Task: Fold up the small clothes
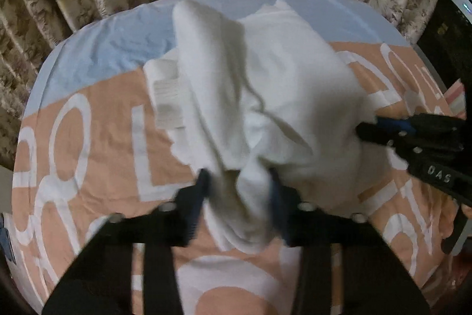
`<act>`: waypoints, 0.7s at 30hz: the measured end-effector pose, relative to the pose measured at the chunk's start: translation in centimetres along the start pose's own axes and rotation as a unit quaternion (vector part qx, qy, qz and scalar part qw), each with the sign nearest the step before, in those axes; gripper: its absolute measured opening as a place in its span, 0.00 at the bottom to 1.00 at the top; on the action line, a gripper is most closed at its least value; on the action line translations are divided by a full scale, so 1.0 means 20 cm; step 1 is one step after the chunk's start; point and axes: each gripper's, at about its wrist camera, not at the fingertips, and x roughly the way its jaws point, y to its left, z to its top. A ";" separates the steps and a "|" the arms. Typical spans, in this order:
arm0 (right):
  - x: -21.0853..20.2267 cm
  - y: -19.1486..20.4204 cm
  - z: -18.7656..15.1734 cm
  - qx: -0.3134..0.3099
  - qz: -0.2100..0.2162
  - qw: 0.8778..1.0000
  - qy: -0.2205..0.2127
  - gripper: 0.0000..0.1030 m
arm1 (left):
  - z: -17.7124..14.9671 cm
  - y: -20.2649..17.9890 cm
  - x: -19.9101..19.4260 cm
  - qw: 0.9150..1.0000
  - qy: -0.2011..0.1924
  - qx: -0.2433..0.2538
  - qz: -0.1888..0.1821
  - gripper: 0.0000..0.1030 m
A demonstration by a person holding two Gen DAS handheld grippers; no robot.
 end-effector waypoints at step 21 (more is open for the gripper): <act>-0.11 0.08 -0.08 -0.122 -0.045 0.991 -0.026 0.39 | -0.19 0.04 -0.17 0.999 -0.036 0.016 0.029 0.68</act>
